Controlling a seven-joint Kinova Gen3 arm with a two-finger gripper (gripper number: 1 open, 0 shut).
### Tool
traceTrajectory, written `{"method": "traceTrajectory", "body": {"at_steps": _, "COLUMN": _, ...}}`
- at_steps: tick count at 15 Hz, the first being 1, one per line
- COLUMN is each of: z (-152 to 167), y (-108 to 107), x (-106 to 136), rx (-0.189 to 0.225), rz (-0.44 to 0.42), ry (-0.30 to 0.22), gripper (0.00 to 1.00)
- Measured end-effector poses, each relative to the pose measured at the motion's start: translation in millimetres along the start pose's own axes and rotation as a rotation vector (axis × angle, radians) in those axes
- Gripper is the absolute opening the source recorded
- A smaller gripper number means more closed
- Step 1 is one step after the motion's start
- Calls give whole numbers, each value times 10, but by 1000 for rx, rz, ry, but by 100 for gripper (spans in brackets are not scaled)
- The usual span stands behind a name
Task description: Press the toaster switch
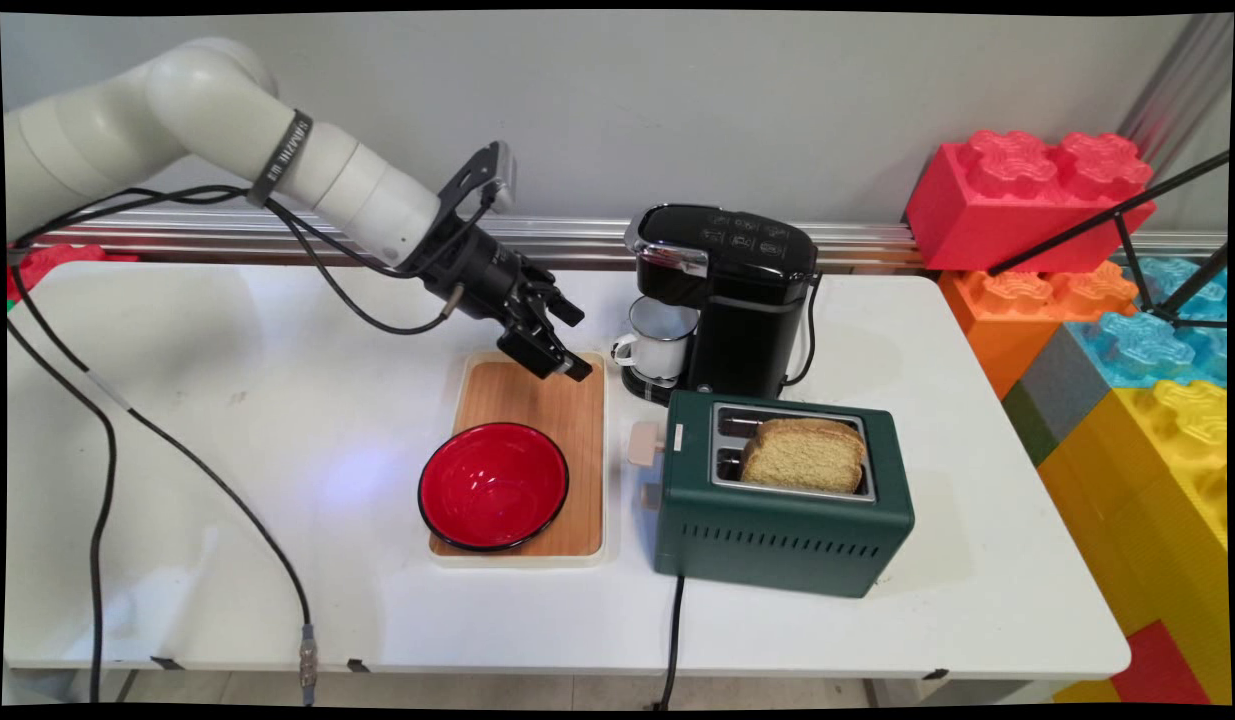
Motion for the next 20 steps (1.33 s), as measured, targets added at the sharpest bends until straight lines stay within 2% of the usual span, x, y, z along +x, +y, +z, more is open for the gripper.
{"method": "traceTrajectory", "body": {"at_steps": 6, "z": -120, "y": 222, "x": 53, "rx": -34, "rz": 46, "ry": -2, "gripper": 100}}
{"method": "traceTrajectory", "body": {"at_steps": 14, "z": -170, "y": 574, "x": 102, "rx": -100, "rz": 185, "ry": 5, "gripper": 100}}
{"method": "traceTrajectory", "body": {"at_steps": 20, "z": -173, "y": 721, "x": 126, "rx": -128, "rz": 206, "ry": 12, "gripper": 100}}
